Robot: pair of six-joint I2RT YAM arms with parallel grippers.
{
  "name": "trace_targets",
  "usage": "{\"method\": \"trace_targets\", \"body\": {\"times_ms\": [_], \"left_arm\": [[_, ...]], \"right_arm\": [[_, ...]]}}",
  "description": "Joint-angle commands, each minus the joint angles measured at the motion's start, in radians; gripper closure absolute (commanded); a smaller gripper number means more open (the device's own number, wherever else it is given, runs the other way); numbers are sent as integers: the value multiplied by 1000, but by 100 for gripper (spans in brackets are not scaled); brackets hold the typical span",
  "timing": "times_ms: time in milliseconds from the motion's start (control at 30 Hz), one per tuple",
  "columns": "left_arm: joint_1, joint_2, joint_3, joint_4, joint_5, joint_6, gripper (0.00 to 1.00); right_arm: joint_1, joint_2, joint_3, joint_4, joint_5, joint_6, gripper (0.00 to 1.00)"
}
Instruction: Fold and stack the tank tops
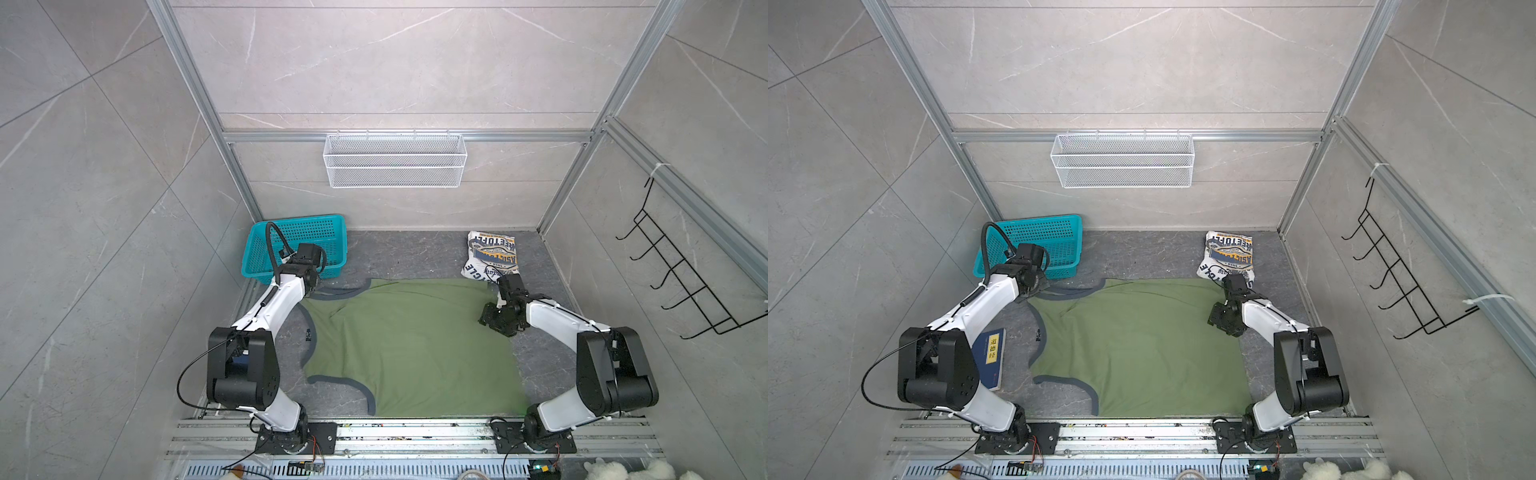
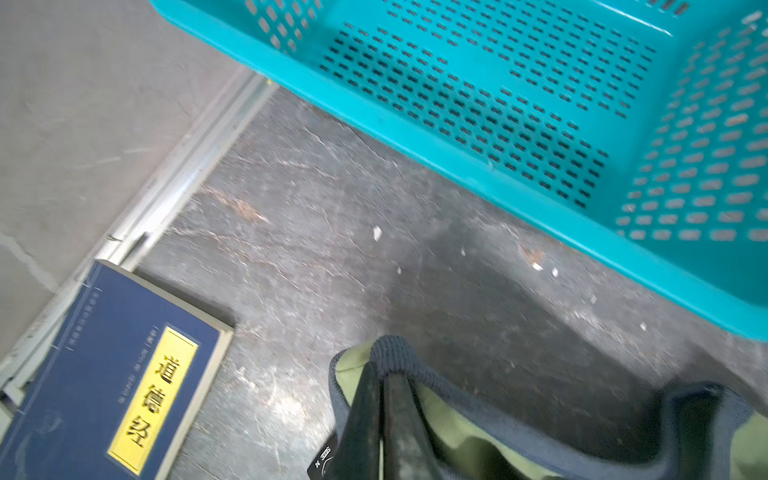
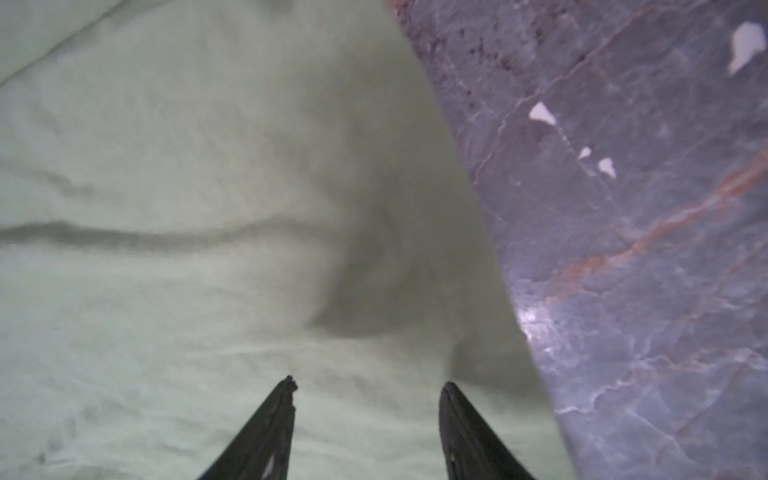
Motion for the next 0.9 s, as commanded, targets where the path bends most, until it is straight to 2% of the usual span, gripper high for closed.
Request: {"method": "trace_targets", "body": {"times_ms": [0,67,100,133,167,267,367,533,667,867], "left_arm": [[-1,26,54,-36,-63,31,99],[0,41,74,-63,-49,27,72],[-1,42,77,-75,-43,26,62],[-3,33,77,-83,-31,26,53],[-5,15,70,-89,-18,24,49],[-50,-73,46,-93,9,29,46],[-173,-136,18,-77,82,17,45],[-352,-91,-75,38,246,-5,45],[-386,-16,-152,108,344,-40,44],[-387,-24,-288,180,367,-63,40]], "right_arm": [[-2,-18,-6,-16,-11,-26,42],[-1,-22,-5,-19,-11,-27,42],[-2,-24,-4,-18,-14,-28,42],[-2,-24,-2,-20,-16,-29,42],[-1,-27,1,-22,-18,-31,42],[-1,-35,17,-26,-29,-38,42],[2,-33,43,-22,-68,-46,42],[46,11,103,-26,-65,-46,43],[62,42,110,-16,-72,-35,43],[64,102,99,-18,-55,-39,43]]}}
